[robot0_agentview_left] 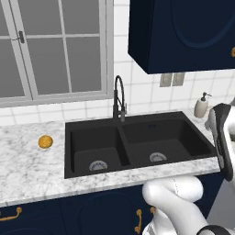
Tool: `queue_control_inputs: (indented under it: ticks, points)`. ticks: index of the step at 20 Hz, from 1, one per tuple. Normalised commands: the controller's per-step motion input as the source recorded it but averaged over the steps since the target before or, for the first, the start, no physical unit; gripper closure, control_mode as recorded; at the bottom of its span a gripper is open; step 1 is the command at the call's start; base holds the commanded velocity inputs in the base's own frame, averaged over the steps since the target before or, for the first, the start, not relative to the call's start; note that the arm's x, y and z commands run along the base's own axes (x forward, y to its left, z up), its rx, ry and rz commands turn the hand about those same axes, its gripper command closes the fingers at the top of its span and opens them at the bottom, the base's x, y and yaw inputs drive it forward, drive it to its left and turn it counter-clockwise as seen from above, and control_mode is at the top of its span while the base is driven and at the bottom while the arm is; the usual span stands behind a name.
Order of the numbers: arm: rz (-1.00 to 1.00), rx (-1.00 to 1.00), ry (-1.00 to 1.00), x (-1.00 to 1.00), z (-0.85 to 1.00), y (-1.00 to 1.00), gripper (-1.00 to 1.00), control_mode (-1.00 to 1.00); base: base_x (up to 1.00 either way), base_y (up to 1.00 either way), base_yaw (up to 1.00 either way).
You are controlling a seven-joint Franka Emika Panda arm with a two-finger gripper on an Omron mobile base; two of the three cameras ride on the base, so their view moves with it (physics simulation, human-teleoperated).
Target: Pick the broccoli from the sink and place it in the bowl. Then pick the bowl and place it in the microwave. Then close the microwave door and press the start button.
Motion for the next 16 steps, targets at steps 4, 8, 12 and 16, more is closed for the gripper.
queue_control_inputs:
  ticks: [4, 8, 12, 16]
  points:
    - [-0.22, 0.0, 0.05, 0.22, 0.0, -0.99, 1.0, -1.0, 0.0, 0.0, 0.0]
    - [-0.21, 0.01, -0.04, 0.2, 0.0, -0.99, 1.0, -1.0, 0.0, 0.0, 0.0]
    - [-0.19, 0.02, -0.03, 0.35, 0.0, -0.91, 1.0, -1.0, 0.0, 0.0, 0.0]
    - [-0.16, 0.05, 0.0, 0.27, -0.01, -0.79, 1.0, -1.0, 0.0, 0.0, 0.0]
